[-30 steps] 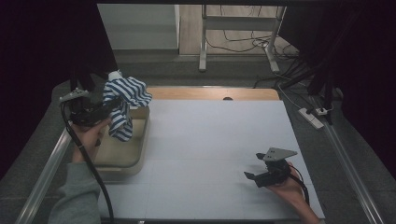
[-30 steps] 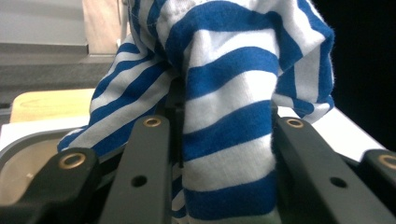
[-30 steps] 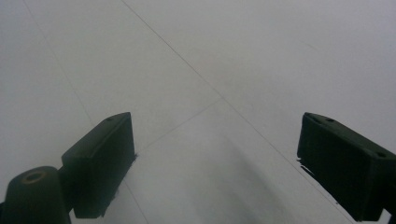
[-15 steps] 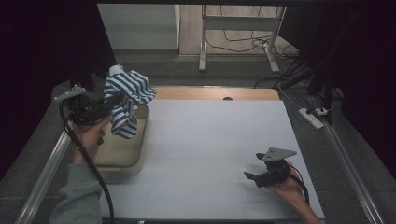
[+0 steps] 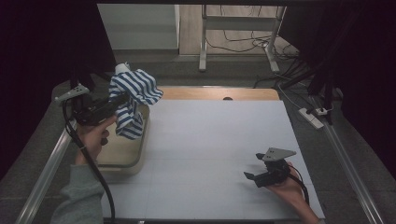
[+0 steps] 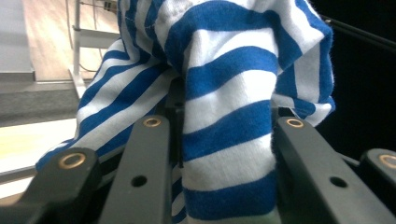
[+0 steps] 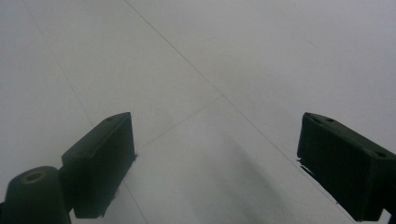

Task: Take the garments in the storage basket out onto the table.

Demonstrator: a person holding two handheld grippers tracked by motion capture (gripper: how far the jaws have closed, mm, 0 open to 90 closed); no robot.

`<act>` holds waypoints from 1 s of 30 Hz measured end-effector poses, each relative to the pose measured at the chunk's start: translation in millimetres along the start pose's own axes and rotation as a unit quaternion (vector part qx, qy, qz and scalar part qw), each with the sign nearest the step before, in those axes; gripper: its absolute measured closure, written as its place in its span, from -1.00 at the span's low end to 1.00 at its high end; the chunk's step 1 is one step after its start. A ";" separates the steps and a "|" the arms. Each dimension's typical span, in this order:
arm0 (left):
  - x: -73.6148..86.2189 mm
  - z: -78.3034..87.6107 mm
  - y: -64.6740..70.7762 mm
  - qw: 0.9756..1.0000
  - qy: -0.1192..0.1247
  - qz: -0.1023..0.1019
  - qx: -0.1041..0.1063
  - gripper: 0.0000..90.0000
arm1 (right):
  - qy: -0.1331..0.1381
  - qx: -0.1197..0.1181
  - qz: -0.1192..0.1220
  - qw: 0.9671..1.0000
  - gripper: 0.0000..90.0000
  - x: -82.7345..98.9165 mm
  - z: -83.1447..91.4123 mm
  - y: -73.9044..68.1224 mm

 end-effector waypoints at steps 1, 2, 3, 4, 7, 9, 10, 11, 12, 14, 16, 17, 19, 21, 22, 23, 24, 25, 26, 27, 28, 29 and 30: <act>-0.3 -0.8 1.7 1.000 0.001 0.001 0.004 0.52 | 0.000 0.000 0.000 1.000 -0.76 0.0 0.1 0.0; -0.7 -1.6 3.5 1.000 0.002 0.002 0.009 0.52 | 0.000 0.000 0.000 1.000 -0.76 0.0 0.1 0.0; -1.2 -2.5 5.4 1.000 0.004 0.001 0.012 0.52 | 0.000 0.000 0.000 1.000 -0.76 0.0 0.2 0.0; -1.8 -3.3 7.5 1.000 0.005 0.001 0.016 0.52 | 0.000 0.000 0.000 1.000 -0.76 -0.1 0.2 0.1; -3.3 -6.0 13.5 1.000 0.008 0.000 0.024 0.52 | 0.000 0.000 0.000 1.000 -0.76 0.0 0.4 0.1; -3.6 -8.1 16.9 1.000 0.006 -0.002 0.027 0.52 | 0.000 0.000 -0.001 1.000 -0.76 -0.1 0.5 0.3; -3.8 -9.2 18.4 1.000 0.006 -0.003 0.029 0.52 | 0.000 0.001 -0.001 1.000 -0.76 -0.1 0.7 0.4; -4.1 -10.3 20.0 1.000 0.006 -0.004 0.031 0.52 | 0.000 0.001 -0.002 1.000 -0.76 -0.2 0.7 0.3; -4.5 -11.4 21.6 0.999 0.006 -0.005 0.033 0.52 | 0.002 -0.001 -0.002 1.000 -0.76 -0.5 0.6 -0.1; -5.1 -13.8 25.0 0.999 0.006 -0.006 0.038 0.52 | 0.002 -0.001 -0.001 1.000 -0.76 -0.7 1.1 -0.6; -5.4 -16.3 28.4 0.999 0.004 -0.009 0.043 0.52 | 0.007 -0.002 -0.003 1.000 -0.76 -1.3 1.1 -0.9; -5.7 -17.9 30.2 0.999 0.004 -0.009 0.044 0.52 | 0.007 -0.001 -0.004 1.000 -0.76 -1.4 1.3 -0.6; -6.3 -21.1 33.9 0.999 0.004 -0.011 0.049 0.52 | 0.007 -0.002 -0.006 1.000 -0.76 -1.5 1.3 -0.1; -6.6 -24.4 37.9 0.998 0.003 -0.012 0.054 0.52 | 0.007 -0.001 -0.005 1.000 -0.76 -1.4 1.2 -0.1; -6.9 -26.2 40.0 0.998 0.002 -0.013 0.056 0.52 | 0.007 -0.001 -0.005 1.000 -0.76 -1.3 1.1 0.0; -7.1 -28.0 42.3 0.998 0.001 -0.014 0.059 0.52 | 0.006 0.000 -0.005 1.000 -0.76 -1.2 1.0 0.0; -7.3 -29.9 44.8 0.998 0.001 -0.015 0.062 0.52 | 0.006 0.000 -0.004 1.000 -0.76 -1.1 0.9 0.0; -7.5 -31.8 47.4 0.998 0.000 -0.016 0.066 0.52 | 0.005 0.000 -0.005 1.000 -0.76 -1.0 0.8 0.0; -7.7 -33.9 50.1 0.997 -0.001 -0.018 0.068 0.52 | 0.005 0.000 -0.005 1.000 -0.76 -1.0 0.7 0.0; -7.5 -35.9 52.6 0.997 -0.004 -0.021 0.072 0.52 | 0.005 0.000 -0.004 1.000 -0.76 -0.9 0.8 0.1; -7.6 -38.2 55.1 0.997 -0.004 -0.022 0.075 0.52 | 0.005 0.001 -0.004 1.000 -0.76 -0.9 0.8 0.1; -7.5 -40.4 57.6 0.997 -0.006 -0.022 0.078 0.52 | 0.004 0.001 -0.004 1.000 -0.76 -0.8 0.8 0.1; -7.2 -42.9 60.1 0.996 -0.007 -0.023 0.081 0.52 | 0.004 0.000 -0.004 1.000 -0.76 -0.8 0.8 0.1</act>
Point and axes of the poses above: each handheld gripper's, and its own axes: z roughly backward along the jaws, x roughly out of its underside, y roughly to its right, the point moved 9 cm from there along -z, roughly forward along the jaws, and after that the axes turned 12 degrees about -z, right-handed, at the moved point
